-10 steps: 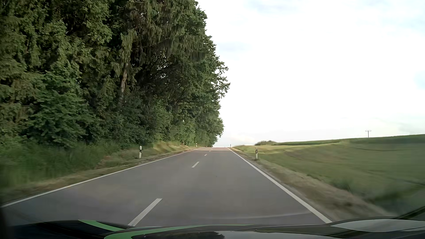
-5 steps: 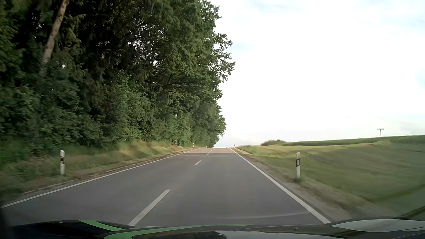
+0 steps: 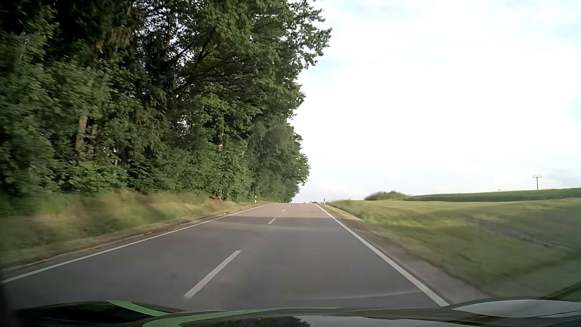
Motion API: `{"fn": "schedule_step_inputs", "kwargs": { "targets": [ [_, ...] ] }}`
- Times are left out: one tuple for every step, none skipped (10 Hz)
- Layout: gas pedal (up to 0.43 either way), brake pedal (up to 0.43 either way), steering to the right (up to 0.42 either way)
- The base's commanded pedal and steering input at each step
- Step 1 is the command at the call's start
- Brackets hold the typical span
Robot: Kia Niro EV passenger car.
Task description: Follow the waypoints while adhering to traffic rules and regulations
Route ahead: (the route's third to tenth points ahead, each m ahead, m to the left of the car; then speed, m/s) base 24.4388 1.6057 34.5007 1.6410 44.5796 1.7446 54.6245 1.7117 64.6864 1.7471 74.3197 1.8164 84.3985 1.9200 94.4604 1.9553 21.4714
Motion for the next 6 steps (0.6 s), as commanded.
{"fn": "schedule_step_inputs", "kwargs": {
  "targets": [
    [0.268,0.000,0.001],
    [0.268,0.000,0.001],
    [0.268,0.000,0.001],
    [0.268,0.000,0.001],
    [0.268,0.000,0.001],
    [0.268,0.000,0.000]
  ]
}}
